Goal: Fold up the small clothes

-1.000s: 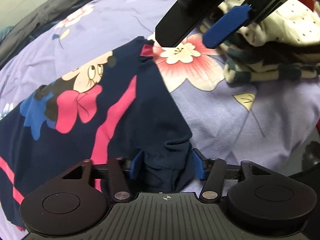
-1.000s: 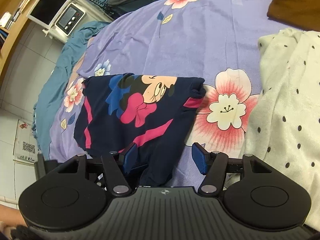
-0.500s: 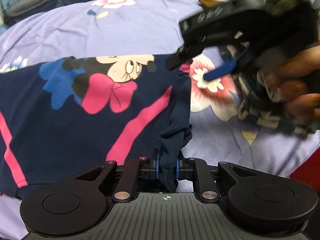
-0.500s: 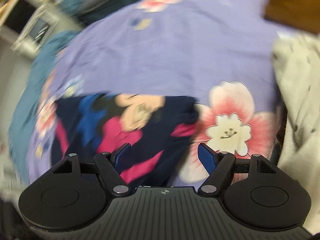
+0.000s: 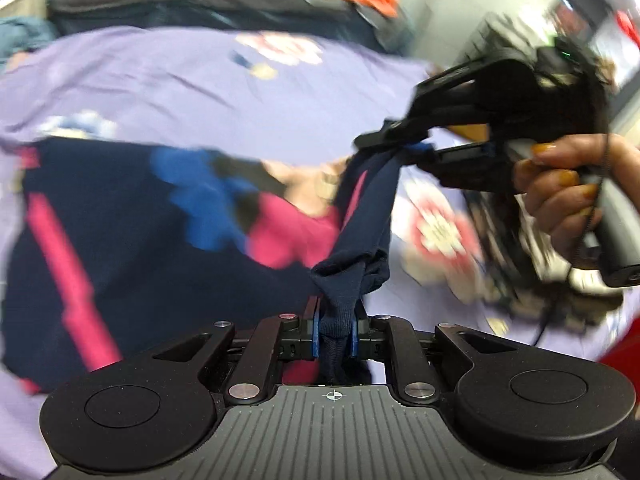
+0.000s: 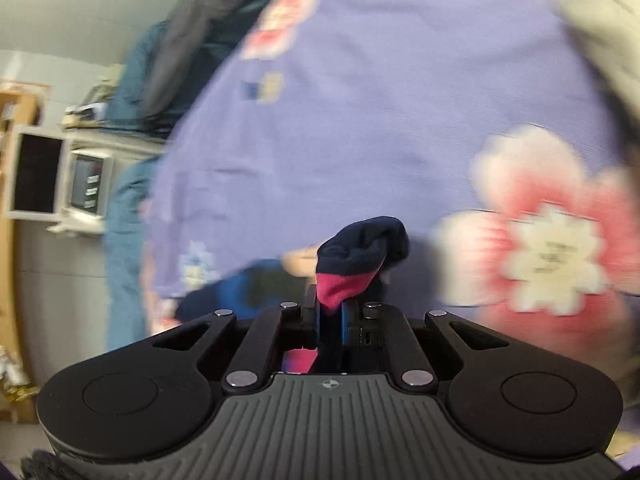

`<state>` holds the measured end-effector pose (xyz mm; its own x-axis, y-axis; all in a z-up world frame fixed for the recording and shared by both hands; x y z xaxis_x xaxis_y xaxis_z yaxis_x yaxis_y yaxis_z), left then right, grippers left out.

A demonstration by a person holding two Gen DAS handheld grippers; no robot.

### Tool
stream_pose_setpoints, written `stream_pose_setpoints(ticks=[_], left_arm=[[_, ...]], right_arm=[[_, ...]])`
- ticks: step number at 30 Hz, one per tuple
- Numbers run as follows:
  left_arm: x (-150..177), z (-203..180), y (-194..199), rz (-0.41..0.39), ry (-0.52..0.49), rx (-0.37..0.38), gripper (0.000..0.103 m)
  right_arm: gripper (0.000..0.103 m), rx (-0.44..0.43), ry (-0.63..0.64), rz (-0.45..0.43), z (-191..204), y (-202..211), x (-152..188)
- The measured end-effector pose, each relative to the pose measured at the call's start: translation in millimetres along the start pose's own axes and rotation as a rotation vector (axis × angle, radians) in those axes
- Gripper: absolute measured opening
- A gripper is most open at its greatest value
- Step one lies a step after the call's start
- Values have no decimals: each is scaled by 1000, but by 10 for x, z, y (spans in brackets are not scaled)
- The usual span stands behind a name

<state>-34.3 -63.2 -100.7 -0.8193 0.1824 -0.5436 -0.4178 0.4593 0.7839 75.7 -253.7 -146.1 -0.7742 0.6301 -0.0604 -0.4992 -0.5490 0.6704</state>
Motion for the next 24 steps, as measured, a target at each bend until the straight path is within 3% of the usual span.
stream_pose_setpoints(ticks=[4, 8, 12, 15, 18, 20, 22, 23, 24], left_arm=[[-59, 644, 407, -84, 108, -107, 48], [7, 1293, 695, -110, 220, -213, 48], [197, 1795, 714, -92, 344, -245, 48], [285, 2006, 579, -73, 403, -239, 49], [413, 2195, 428, -14, 477, -203, 56], [467, 2282, 439, -13, 545, -146, 57], [491, 2362, 500, -20, 612, -82, 58], [520, 2405, 519, -16, 637, -61, 61], [553, 2453, 561, -3, 659, -69, 76]], right_arm=[[12, -143, 116, 64, 934, -261, 98], [12, -174, 219, 161, 1667, -883, 368], [11, -142, 282, 226, 2029, -1511, 683], [11, -58, 373, 229, 2110, -1844, 820], [22, 19, 374, 239, 2094, -2102, 910], [43, 39, 358, 254, 2049, -2161, 927], [54, 23, 336, 217, 2060, -2078, 883], [62, 3, 334, 195, 2080, -1989, 839], [65, -17, 335, 171, 2096, -1879, 788]])
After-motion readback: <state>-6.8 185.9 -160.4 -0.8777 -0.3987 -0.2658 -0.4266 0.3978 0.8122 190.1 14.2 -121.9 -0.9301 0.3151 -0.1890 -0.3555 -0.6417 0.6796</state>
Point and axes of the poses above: each gripper's, at about its wrist camera, not at the fingertips, and y roughly against the way its jaws point, z to its left, x to its underside, the point moved 9 cm from there along -y, roughly the way its jaws point
